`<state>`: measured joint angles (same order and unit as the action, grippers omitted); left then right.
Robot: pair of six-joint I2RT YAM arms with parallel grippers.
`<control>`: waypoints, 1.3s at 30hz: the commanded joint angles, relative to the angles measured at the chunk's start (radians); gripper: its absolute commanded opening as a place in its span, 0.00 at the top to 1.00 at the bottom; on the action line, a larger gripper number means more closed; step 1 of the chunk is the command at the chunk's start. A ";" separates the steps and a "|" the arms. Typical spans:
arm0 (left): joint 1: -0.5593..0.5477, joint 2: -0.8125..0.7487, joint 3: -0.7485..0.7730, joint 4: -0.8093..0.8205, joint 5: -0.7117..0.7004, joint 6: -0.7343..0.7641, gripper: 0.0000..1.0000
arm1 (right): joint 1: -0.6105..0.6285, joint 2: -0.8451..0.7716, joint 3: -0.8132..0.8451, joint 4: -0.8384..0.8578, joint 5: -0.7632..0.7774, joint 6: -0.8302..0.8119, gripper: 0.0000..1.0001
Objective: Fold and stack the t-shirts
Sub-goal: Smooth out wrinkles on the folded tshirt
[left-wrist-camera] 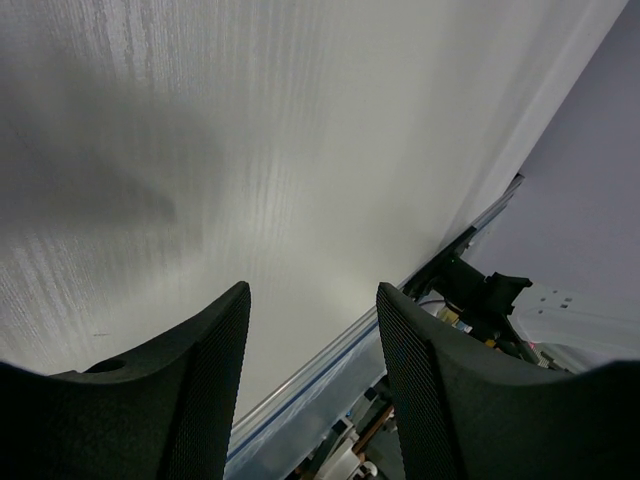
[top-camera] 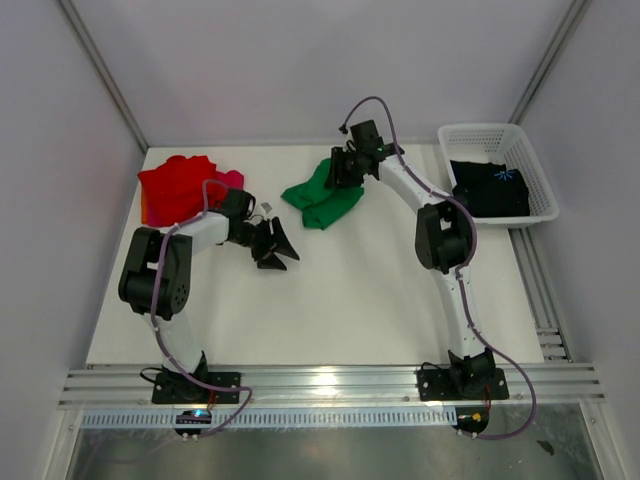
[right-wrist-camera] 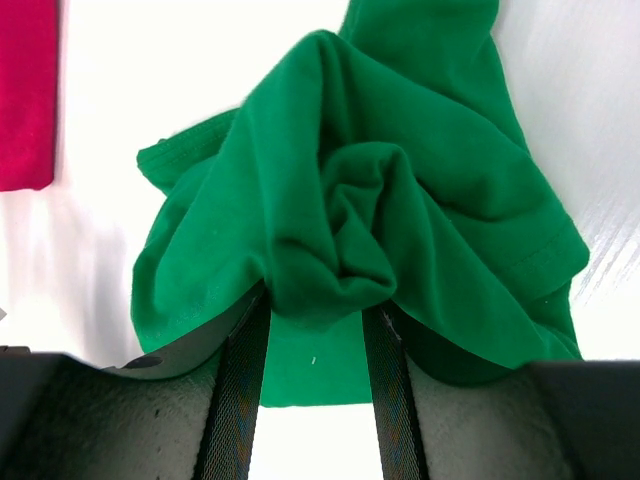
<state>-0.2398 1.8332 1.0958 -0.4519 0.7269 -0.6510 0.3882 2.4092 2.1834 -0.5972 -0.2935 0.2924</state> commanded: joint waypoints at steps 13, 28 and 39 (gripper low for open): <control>0.000 -0.005 -0.059 0.087 0.037 -0.027 0.44 | 0.001 -0.038 -0.093 0.310 -0.111 0.094 0.54; 0.000 0.000 -0.088 0.079 0.029 -0.019 0.44 | 0.000 -0.042 0.068 0.527 -0.099 0.257 0.50; -0.003 0.009 -0.105 0.119 0.034 -0.047 0.44 | 0.001 -0.127 -0.074 0.499 -0.153 0.211 0.50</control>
<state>-0.2401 1.8336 0.9943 -0.3843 0.7364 -0.6815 0.3840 2.3947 2.1471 -0.1303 -0.4145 0.5262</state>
